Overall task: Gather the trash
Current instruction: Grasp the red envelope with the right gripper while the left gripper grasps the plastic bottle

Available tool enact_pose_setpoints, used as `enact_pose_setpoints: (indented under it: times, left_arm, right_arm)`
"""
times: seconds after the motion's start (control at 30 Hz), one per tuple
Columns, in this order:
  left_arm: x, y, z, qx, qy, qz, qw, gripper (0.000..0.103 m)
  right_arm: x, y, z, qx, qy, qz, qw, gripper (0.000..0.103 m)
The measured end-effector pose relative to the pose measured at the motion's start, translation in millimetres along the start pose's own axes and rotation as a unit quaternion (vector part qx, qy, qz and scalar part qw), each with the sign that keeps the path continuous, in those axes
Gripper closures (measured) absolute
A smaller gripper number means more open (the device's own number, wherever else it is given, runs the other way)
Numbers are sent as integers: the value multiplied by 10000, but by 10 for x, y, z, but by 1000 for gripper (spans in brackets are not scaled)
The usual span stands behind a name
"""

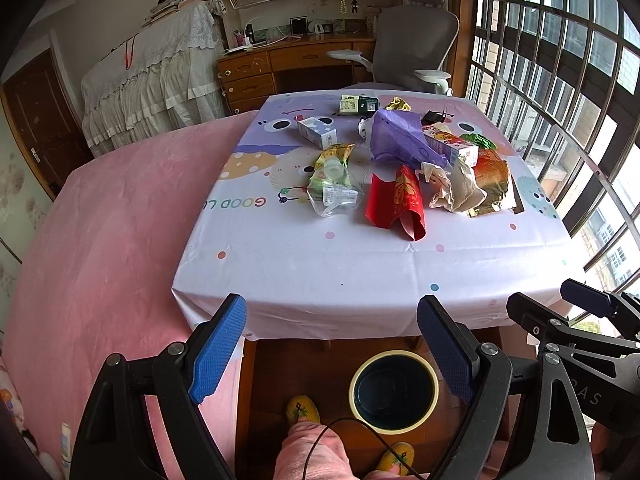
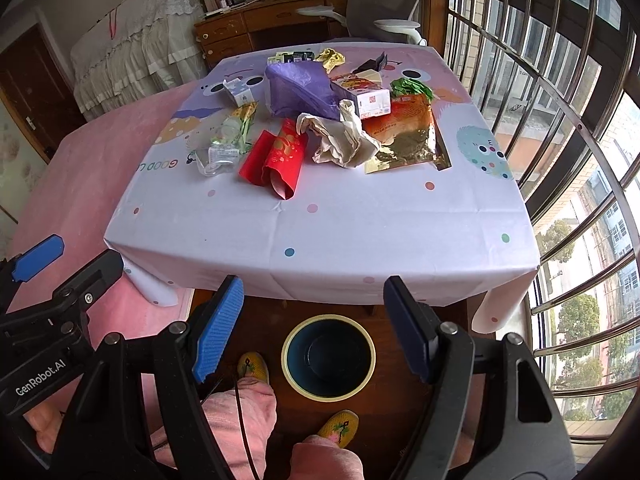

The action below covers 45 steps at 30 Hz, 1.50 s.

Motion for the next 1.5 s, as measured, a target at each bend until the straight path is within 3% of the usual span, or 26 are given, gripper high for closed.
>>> enact_pose_setpoints:
  times: [0.3,0.47,0.6,0.77,0.93,1.1,1.3,1.5]
  left_arm:
    - [729,520,304,-288,18,21,9996,14]
    - [1192,973,354,-527,390,189,9977,14]
    - [1444,1373,388,-744,687,570,9932,14]
    - [1577,1930,414,-1151,828,1312,9812,14]
    - [1540,2393,357,-1627,786,2037,9622,16]
    - [1496,2737,279,-1823,785,2587,9453,19]
    - [1518,2944,132,-2113,775,2875,9310,24]
    - [1518,3093,-89,-2303,836,3064,9198,34]
  right_arm:
    - [549,525,79,-13,460,138,9988,32]
    - [895,942,47,71,929,271,9953,34]
    - [1093,1358,110,-31,981,602,9933,38]
    - [1226,1815,93,-56,1259,988,9871,42]
    - [1254,2193,34,-47,1705,1260,9773,49]
    - [1234,2392,13,36,2063,1339,9693,70]
    - [1250,2427,120,66,2065,1361,9689,89]
    - [1297,2358,292,44,1896,1452,9710,89]
Point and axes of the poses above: each gripper's, at about its wrist camera, not at the fingertips, and y roughly the way its jaws point, z to its left, x to its top, the point moved 4 cm from there along y, roughly the way its jaws point, and after that the axes turned 9 degrees about -y, right-handed, at the moved point
